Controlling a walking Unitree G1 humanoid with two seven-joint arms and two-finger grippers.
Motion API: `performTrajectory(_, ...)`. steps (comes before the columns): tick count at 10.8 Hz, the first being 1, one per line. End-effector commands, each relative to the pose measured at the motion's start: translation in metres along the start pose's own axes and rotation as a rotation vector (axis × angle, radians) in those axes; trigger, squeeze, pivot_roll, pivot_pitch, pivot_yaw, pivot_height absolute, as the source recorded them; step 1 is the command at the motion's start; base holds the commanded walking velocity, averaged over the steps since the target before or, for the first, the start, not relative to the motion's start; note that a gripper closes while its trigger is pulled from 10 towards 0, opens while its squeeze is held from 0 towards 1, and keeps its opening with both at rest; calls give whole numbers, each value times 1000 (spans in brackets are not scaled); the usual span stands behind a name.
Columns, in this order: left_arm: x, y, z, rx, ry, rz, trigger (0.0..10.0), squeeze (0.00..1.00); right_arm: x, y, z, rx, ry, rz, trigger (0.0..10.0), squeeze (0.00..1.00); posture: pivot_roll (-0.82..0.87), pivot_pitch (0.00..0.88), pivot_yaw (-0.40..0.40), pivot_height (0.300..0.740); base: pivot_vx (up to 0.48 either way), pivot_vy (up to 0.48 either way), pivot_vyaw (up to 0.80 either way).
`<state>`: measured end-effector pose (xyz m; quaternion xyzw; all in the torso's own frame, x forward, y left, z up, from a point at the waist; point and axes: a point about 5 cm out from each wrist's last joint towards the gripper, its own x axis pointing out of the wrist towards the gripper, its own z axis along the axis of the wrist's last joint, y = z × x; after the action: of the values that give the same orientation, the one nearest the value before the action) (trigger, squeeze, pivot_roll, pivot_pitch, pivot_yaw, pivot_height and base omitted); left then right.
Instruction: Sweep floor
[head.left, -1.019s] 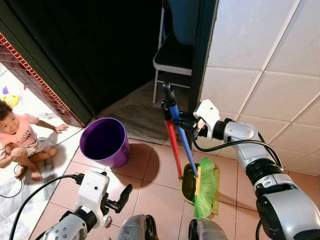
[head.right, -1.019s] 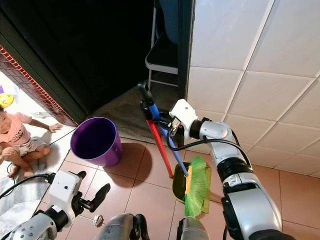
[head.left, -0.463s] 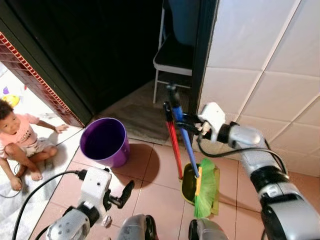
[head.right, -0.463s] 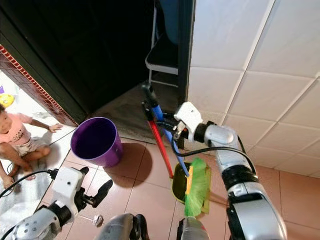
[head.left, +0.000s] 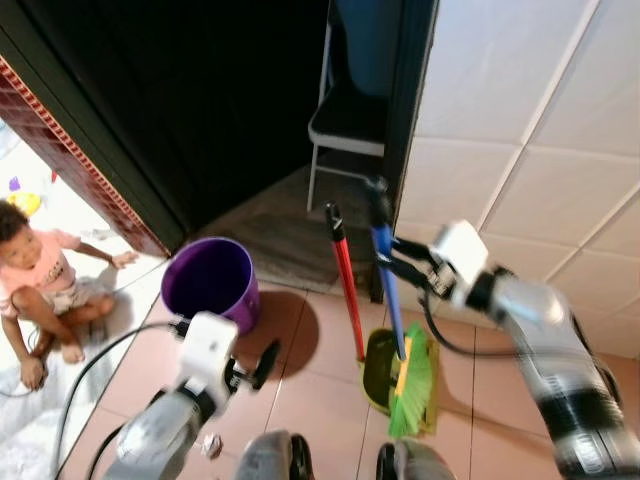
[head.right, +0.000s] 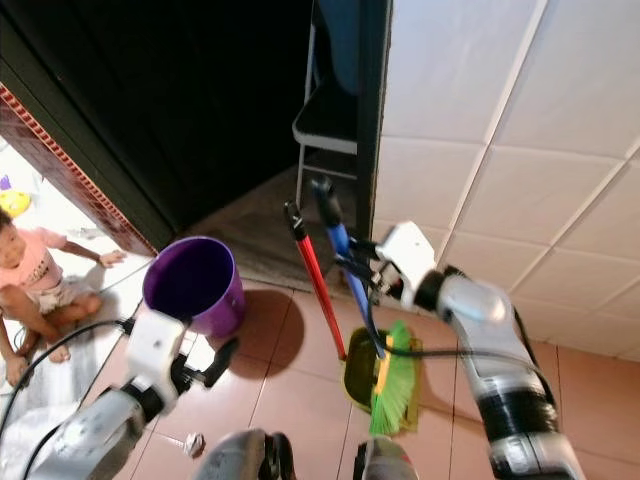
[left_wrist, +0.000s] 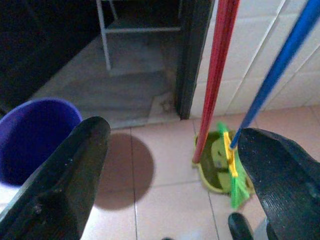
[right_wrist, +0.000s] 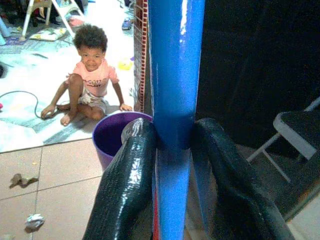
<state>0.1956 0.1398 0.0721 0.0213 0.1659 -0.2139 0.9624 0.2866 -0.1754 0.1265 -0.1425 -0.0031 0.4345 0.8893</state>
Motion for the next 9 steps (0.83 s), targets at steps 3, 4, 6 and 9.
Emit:
performTrajectory(3,16,4,2,-16,-36,1,10000,0,-5,17,12,4,-29,-7,0,0,-51,0,106,740,0,0,0)
performTrajectory(4,24,3,8,-15,-74,-7,10000,0,-3,21,13,-3,-28,-52,0,0,-62,0,103,740,0,0,0)
performTrajectory(6,38,-1,14,-23,-109,11,10000,0,7,28,12,25,-34,-96,0,0,-72,0,91,740,0,0,0)
performTrajectory(9,42,1,12,-22,-118,53,10000,0,16,42,4,99,-27,-116,0,0,-70,0,71,740,0,0,0)
